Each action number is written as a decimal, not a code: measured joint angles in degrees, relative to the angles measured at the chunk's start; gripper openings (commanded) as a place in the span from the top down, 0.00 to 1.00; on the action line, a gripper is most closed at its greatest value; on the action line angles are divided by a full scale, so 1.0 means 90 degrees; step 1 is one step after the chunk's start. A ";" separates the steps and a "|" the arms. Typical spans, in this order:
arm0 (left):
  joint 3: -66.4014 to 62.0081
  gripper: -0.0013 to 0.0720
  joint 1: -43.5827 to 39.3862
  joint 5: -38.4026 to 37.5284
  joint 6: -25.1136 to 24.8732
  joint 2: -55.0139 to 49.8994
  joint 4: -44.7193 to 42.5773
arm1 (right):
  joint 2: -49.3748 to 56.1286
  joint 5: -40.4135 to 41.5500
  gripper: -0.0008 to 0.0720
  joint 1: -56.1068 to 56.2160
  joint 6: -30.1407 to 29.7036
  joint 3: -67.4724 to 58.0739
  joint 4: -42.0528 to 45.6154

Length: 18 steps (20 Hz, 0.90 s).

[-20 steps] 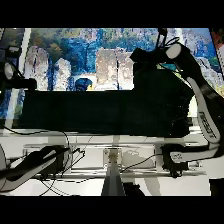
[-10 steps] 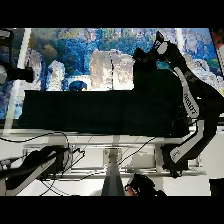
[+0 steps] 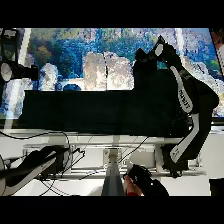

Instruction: Fold the clothes and pants, and hang the long-sleeved shirts on hangers.

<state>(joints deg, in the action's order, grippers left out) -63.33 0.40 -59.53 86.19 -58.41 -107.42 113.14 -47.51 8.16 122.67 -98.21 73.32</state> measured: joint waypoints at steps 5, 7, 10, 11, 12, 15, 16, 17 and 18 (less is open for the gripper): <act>0.0000 0.04 0.0000 0.0019 0.0000 -0.0041 0.0051 | 0.0359 -0.0240 0.96 -0.0034 0.0085 -0.0432 0.0097; 0.0000 0.04 0.0000 0.0019 0.0000 -0.0044 0.0083 | 0.0403 -0.0413 0.96 -0.0053 0.0078 -0.0605 0.0163; 0.0000 0.04 0.0000 0.0019 0.0002 -0.0044 0.0296 | 0.0330 -0.0818 0.96 -0.0063 -0.0423 -0.1071 0.0056; 0.0000 0.04 0.0000 0.0022 0.0002 -0.0044 0.0393 | 0.0240 -0.1003 0.96 -0.0053 -0.0758 -0.1275 -0.0087; 0.0000 0.04 0.0000 0.0019 0.0002 -0.0044 0.0520 | 0.0119 -0.1205 0.96 -0.0046 -0.1151 -0.1474 -0.0277; 0.0000 0.04 -0.0002 0.0019 0.0002 -0.0044 0.0998 | -0.0425 -0.1770 0.96 0.0032 -0.2397 -0.1814 -0.0940; 0.0000 0.04 -0.0002 0.0019 0.0002 -0.0044 0.1205 | -0.0648 -0.1940 0.96 0.0051 -0.2786 -0.1872 -0.1110; 0.0000 0.04 -0.0002 0.0019 0.0002 -0.0046 0.1421 | -0.0862 -0.2132 0.96 0.0075 -0.3096 -0.1911 -0.1234; 0.0000 0.04 -0.0007 0.0019 0.0002 -0.0046 0.1603 | -0.1086 -0.2307 0.96 0.0090 -0.3383 -0.1940 -0.1353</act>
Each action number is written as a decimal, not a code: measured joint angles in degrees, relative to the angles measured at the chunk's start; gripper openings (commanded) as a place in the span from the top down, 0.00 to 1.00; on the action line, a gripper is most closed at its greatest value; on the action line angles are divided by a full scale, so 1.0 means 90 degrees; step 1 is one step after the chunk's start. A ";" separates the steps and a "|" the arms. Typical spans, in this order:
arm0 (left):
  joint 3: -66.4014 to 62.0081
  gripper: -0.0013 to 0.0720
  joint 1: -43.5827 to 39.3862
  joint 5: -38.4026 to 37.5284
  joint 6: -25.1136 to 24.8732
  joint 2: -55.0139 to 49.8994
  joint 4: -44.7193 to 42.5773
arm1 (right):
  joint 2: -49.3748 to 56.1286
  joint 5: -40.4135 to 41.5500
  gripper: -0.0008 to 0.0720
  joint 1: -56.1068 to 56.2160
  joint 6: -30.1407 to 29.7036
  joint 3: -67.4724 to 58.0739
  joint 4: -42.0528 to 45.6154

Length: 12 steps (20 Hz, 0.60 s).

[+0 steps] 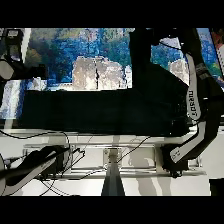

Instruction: Fold the clothes and pants, and hang the long-sleeved shirts on hangers.

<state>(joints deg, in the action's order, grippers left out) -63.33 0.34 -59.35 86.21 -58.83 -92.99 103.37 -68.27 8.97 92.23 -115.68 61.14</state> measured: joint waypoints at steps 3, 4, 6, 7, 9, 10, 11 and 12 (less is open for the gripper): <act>0.0000 0.04 0.0000 0.0000 0.0000 -0.0002 0.0580 | -0.0605 -0.0415 0.96 0.0022 -0.0685 -0.0046 -0.0340; 0.0000 0.04 0.0000 0.0002 0.0000 -0.0002 0.0746 | -0.0801 -0.0505 0.96 0.0027 -0.0896 -0.0053 -0.0500; 0.0000 0.04 0.0000 0.0002 0.0000 -0.0002 0.1025 | -0.1129 -0.0619 0.96 0.0034 -0.1311 -0.0061 -0.0945; 0.0000 0.04 0.0000 0.0002 -0.0002 0.0000 0.1141 | -0.1256 -0.0653 0.96 0.0034 -0.1506 -0.0063 -0.1209; 0.0000 0.04 -0.0002 0.0002 -0.0002 -0.0002 0.1328 | -0.1440 -0.0721 0.96 0.0034 -0.1960 -0.0068 -0.1875; 0.0000 0.04 -0.0010 0.0005 -0.0002 -0.0002 0.1394 | -0.1496 -0.0755 0.96 0.0034 -0.2217 -0.0068 -0.2254; 0.0000 0.04 -0.0027 0.0005 -0.0002 -0.0002 0.1447 | -0.1535 -0.0770 0.96 0.0034 -0.2458 -0.0068 -0.2603; 0.0002 0.04 -0.0039 0.0005 -0.0002 -0.0002 0.1491 | -0.1566 -0.0784 0.96 0.0034 -0.2715 -0.0068 -0.2968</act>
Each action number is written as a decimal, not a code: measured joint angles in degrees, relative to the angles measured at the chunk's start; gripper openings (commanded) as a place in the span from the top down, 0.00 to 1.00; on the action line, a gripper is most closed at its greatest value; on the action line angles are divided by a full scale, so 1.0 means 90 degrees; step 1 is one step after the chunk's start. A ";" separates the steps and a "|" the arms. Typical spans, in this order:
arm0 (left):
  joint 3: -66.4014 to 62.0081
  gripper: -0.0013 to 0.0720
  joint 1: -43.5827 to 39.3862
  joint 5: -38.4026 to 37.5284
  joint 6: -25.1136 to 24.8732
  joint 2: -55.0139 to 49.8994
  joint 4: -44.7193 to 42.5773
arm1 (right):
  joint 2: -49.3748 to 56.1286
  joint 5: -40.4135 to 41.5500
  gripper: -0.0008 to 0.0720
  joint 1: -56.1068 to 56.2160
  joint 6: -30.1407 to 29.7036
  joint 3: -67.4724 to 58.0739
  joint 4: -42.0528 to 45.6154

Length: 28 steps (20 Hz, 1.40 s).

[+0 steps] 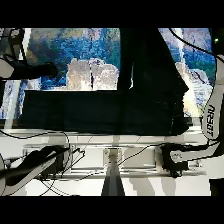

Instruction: Fold the clothes and pants, and hang the long-sleeved shirts on hangers.

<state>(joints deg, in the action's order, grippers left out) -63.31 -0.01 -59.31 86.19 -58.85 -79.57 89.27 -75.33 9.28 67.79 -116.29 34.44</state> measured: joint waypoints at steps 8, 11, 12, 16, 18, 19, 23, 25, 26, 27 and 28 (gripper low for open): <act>0.0015 0.04 -0.0107 0.0056 -0.0002 -0.0109 0.0318 | -0.0039 0.0328 0.95 0.0000 -0.0746 0.0253 -0.0017; 0.0066 0.04 -0.0323 0.0153 0.0000 -0.0457 0.0576 | -0.0012 0.1137 0.11 0.0000 -0.0250 0.0780 0.1086; 0.0075 0.04 -0.0437 0.0202 -0.0002 -0.0627 0.0675 | -0.0005 0.1355 0.10 0.0000 -0.0148 0.0959 0.1411; 0.0102 0.04 -0.1090 0.0498 -0.0117 -0.1542 0.1297 | 0.0015 0.1855 0.10 0.0000 0.0119 0.1426 0.2548; 0.0102 0.04 -0.1460 0.0746 -0.0437 -0.1972 0.1744 | 0.0015 0.1962 0.10 0.0000 0.0172 0.1518 0.2990; 0.0102 0.04 -0.1664 0.0908 -0.0644 -0.2193 0.2013 | 0.0015 0.1996 0.10 0.0000 0.0197 0.1542 0.3157; 0.0104 0.04 -0.2341 0.1938 -0.1185 -0.2878 0.2861 | 0.0015 0.1994 0.10 0.0000 0.0236 0.1596 0.3526; 0.0100 0.04 -0.2538 0.2589 -0.1299 -0.3111 0.3109 | 0.0015 0.1982 0.10 0.0000 0.0240 0.1603 0.3592; 0.0083 0.06 -0.2599 0.2871 -0.1331 -0.3223 0.3203 | 0.0015 0.1965 0.10 0.0000 0.0240 0.1608 0.3626; 0.0053 0.14 -0.2630 0.3084 -0.1367 -0.3322 0.3259 | 0.0015 0.1953 0.10 0.0000 0.0245 0.1608 0.3650; 0.0007 0.18 -0.2652 0.3249 -0.1389 -0.3429 0.3317 | 0.0015 0.1955 0.10 0.0000 0.0245 0.1610 0.3660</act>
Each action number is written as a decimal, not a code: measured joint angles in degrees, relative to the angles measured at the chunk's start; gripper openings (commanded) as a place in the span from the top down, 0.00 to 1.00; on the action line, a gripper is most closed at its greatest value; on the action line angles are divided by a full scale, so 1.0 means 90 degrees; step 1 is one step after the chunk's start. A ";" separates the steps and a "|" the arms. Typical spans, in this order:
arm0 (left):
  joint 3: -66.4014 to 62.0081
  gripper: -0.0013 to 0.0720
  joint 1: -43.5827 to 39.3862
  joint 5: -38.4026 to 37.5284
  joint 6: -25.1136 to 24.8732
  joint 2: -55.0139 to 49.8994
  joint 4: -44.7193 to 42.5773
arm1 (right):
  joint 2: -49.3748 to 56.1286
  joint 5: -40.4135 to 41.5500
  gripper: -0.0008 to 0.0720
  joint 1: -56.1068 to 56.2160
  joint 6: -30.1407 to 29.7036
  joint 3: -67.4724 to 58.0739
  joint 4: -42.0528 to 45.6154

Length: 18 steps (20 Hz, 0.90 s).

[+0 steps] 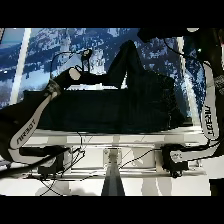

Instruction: Fold the clothes and pants, and hang the long-sleeved shirts on hangers.

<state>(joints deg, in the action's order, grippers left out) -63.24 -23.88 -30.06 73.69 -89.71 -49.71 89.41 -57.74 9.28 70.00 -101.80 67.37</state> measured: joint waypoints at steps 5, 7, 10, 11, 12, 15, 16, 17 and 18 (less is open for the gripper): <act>-0.0199 0.18 -0.0029 0.0306 -0.0034 -0.0459 0.0095 | 0.0000 -0.0015 0.10 0.0000 0.0005 0.0002 0.0051; -0.0272 0.23 -0.0029 0.0262 -0.0044 -0.0629 0.0107 | 0.0000 -0.0012 0.10 0.0000 0.0005 0.0002 0.0087; -0.0418 0.44 -0.0075 0.0039 -0.0049 -0.0838 0.0170 | 0.0000 0.0000 0.10 0.0000 0.0005 0.0002 0.0240; -0.0457 0.44 -0.0097 0.0012 -0.0049 -0.0886 0.0182 | 0.0000 0.0005 0.10 0.0000 0.0005 0.0002 0.0301; -0.0488 0.45 -0.0126 0.0007 -0.0049 -0.0933 0.0202 | 0.0000 0.0000 0.10 0.0000 0.0005 -0.0002 0.0372; -0.0534 0.94 -0.0165 -0.0002 -0.0049 -0.1061 0.0206 | -0.0056 -0.0002 0.11 0.0000 0.0005 -0.0017 0.0503; -0.0551 0.94 -0.0165 -0.0012 -0.0058 -0.1078 0.0209 | -0.0087 -0.0007 0.22 0.0000 0.0005 -0.0017 0.0566; -0.0576 0.94 -0.0151 -0.0017 -0.0056 -0.1095 0.0211 | -0.0129 -0.0010 0.36 0.0000 0.0005 -0.0036 0.0682; -0.0631 0.94 -0.0112 -0.0056 -0.0058 -0.1100 0.0202 | -0.0158 -0.0007 0.50 0.0000 0.0005 -0.0063 0.0831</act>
<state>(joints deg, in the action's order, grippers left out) -68.93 -24.88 -30.57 73.17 -99.61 -47.90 87.99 -57.80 9.28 70.04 -102.37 74.85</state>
